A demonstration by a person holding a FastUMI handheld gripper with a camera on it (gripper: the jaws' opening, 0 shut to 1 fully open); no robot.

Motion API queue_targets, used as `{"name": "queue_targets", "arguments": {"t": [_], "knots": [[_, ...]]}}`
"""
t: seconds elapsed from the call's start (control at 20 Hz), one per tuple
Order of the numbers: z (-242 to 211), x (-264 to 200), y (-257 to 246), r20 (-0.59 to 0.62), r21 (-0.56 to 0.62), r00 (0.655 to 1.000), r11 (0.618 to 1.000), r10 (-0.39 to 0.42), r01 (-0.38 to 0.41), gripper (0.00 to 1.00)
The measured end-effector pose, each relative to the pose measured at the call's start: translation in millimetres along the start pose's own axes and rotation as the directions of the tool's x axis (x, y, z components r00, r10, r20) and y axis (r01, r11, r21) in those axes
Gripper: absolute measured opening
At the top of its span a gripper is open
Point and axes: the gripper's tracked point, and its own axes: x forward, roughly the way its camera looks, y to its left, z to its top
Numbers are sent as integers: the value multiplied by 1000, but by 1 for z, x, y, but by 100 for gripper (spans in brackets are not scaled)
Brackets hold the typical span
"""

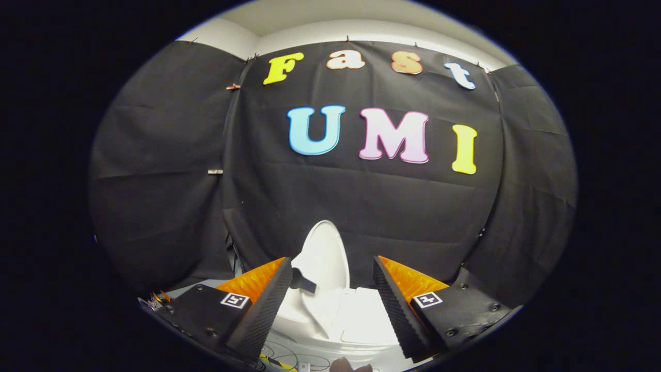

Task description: Open the toilet lid.

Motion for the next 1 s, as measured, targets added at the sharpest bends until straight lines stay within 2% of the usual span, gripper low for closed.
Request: {"name": "queue_targets", "arguments": {"t": [0.2,0.6,1.0], "knots": [[22,-33,-50,59,46,997,998,-47,44,99],[43,-93,-143,176,52,975,990,-136,128,99],[32,-142,-207,198,53,957,977,-212,205,99]]}}
